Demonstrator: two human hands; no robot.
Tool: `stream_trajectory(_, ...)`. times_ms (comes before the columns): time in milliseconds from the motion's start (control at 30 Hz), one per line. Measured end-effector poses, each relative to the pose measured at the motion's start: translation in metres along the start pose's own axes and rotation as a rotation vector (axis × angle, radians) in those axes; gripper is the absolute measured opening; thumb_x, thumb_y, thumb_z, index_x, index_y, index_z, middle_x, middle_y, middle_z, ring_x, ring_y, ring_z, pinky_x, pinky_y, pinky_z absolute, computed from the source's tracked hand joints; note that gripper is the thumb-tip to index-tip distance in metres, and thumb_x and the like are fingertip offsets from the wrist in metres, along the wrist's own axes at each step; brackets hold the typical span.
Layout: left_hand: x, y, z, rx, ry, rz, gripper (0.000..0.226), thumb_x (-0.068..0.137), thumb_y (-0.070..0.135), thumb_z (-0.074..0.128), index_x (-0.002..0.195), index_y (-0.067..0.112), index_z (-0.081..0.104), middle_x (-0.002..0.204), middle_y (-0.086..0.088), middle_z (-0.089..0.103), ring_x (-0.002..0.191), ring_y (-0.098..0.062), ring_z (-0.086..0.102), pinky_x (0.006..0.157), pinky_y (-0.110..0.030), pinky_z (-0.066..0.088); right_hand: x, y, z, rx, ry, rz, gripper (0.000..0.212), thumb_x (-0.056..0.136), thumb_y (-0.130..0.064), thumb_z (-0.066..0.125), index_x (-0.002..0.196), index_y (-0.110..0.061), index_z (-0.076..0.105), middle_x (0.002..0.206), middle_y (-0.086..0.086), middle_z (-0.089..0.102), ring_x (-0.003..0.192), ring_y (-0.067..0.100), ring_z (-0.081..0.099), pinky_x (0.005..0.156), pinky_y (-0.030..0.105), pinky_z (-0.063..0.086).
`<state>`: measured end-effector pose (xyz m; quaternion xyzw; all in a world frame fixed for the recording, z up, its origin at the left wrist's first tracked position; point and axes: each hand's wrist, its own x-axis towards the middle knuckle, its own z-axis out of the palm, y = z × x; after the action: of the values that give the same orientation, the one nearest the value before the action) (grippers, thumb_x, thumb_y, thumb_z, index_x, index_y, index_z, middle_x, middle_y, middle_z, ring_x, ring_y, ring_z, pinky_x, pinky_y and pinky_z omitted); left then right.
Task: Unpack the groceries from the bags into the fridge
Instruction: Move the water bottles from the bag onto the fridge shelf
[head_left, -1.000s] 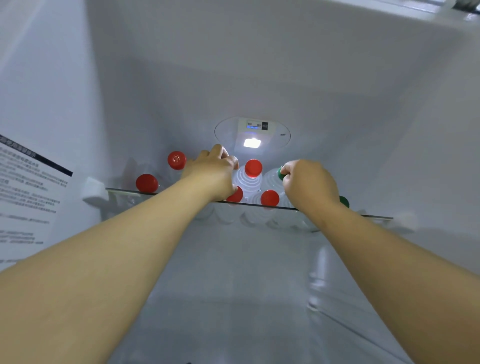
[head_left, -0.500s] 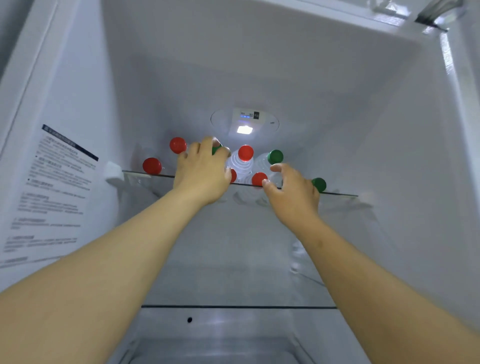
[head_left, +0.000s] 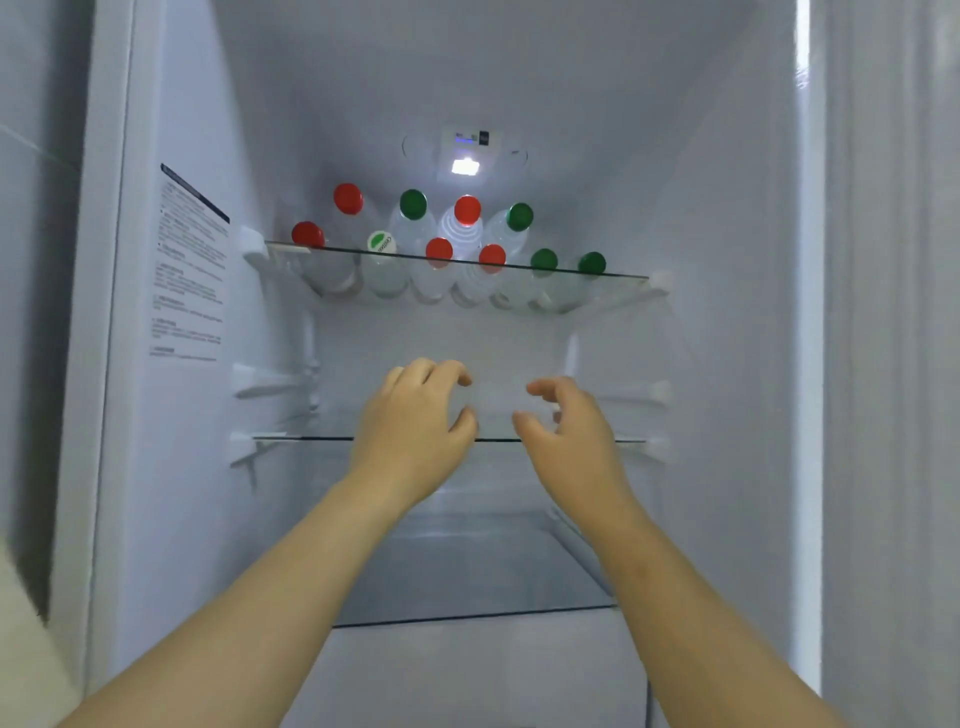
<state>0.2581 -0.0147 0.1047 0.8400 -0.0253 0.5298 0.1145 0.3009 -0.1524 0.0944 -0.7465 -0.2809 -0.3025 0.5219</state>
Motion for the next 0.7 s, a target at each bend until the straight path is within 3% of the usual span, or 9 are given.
stream_trajectory(133,-0.061,0.021,0.008,-0.051,-0.131,-0.028,0.032,0.09,0.028,0.053,0.122,0.021,0.052,0.117,0.004,0.052,0.115,-0.016,0.045,0.092,-0.027,0.038,-0.056,0.024,-0.014,0.008,-0.106,0.068,0.026,0.09,-0.024,0.055,0.116,-0.025,0.052,0.119,-0.008,0.048,0.104,0.01,0.044,0.095,0.032,0.04)
stream_trajectory(267,-0.125,0.047,0.019,-0.082,-0.224,-0.128,0.036,0.092,0.03,0.052,0.127,0.023,0.049,0.126,0.006,0.05,0.12,-0.012,0.042,0.091,-0.021,0.034,-0.113,0.049,-0.033,0.02,-0.211,0.172,0.023,0.092,-0.024,0.054,0.114,-0.028,0.049,0.115,-0.01,0.046,0.091,0.001,0.046,0.076,0.015,0.037)
stream_trajectory(333,-0.154,0.061,0.022,-0.078,-0.278,-0.175,0.037,0.092,0.03,0.052,0.128,0.023,0.048,0.128,0.006,0.049,0.121,-0.013,0.042,0.093,-0.021,0.034,-0.14,0.06,-0.043,0.01,-0.248,0.219,0.026,0.092,-0.024,0.054,0.117,-0.026,0.051,0.12,-0.008,0.049,0.088,0.002,0.045,0.08,0.018,0.037)
stream_trajectory(467,-0.209,0.087,0.019,-0.049,-0.355,-0.271,0.036,0.09,0.029,0.054,0.125,0.022,0.051,0.124,0.003,0.052,0.115,-0.017,0.045,0.093,-0.03,0.041,-0.194,0.076,-0.06,-0.055,-0.318,0.286,0.029,0.092,-0.028,0.053,0.121,-0.024,0.051,0.127,-0.004,0.05,0.113,0.014,0.047,0.099,0.033,0.04)
stream_trajectory(700,-0.28,0.122,0.012,-0.091,-0.489,-0.196,0.037,0.09,0.025,0.057,0.126,0.016,0.052,0.121,0.0,0.056,0.115,-0.02,0.05,0.089,-0.027,0.039,-0.283,0.089,-0.097,-0.23,-0.418,0.427,0.033,0.093,-0.04,0.05,0.124,-0.029,0.048,0.128,-0.009,0.05,0.117,0.012,0.047,0.1,0.032,0.039)
